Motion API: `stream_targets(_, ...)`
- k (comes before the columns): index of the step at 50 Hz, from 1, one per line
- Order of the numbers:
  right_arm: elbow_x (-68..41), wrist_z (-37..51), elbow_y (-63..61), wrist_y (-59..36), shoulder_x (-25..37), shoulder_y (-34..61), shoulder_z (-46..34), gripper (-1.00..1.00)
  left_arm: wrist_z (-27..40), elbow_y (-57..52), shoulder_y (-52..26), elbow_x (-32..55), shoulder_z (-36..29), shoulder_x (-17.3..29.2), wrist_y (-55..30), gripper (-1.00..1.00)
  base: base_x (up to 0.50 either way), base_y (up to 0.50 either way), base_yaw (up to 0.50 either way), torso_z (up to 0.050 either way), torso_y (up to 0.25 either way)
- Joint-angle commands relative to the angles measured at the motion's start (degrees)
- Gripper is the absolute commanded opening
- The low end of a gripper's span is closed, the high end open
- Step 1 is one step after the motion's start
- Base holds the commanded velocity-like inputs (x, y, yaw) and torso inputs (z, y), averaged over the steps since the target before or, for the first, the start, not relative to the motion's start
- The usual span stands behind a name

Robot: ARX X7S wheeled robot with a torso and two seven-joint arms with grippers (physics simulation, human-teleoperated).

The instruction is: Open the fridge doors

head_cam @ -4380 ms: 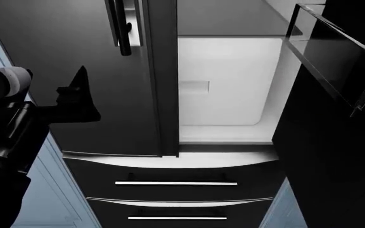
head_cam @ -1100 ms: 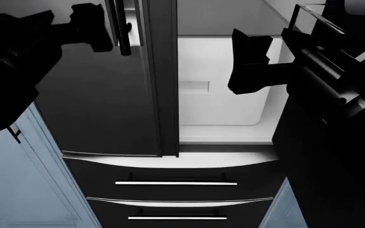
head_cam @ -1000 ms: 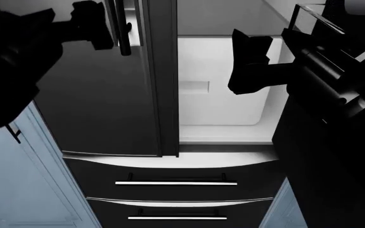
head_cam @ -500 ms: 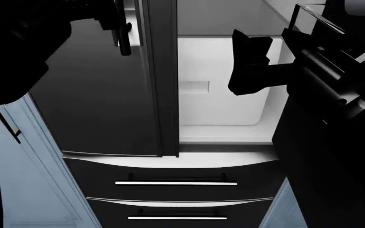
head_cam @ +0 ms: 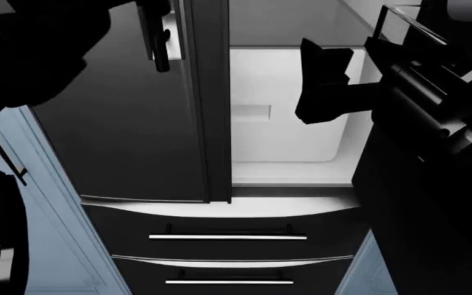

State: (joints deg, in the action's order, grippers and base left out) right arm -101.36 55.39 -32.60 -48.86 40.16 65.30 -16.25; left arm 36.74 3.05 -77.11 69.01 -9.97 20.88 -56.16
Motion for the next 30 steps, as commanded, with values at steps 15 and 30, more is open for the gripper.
stream_targets(15, -0.08, -0.35, 0.42, 0.43, 0.32, 0.35, -0.1, 1.0, -2.08, 8.38, -3.41, -0.68, -1.01, -3.13, 1.68, 1.0, 0.0, 0.0, 0.0, 0.0, 0.0)
stream_targets(30, -0.04, -0.47, 0.29, 0.8, 0.5, 0.07, -0.13, 1.0, -5.58, 11.52, -5.05, -2.72, -3.64, -3.28, 2.34, 1.0, 0.0, 0.0, 0.0, 0.0, 0.0)
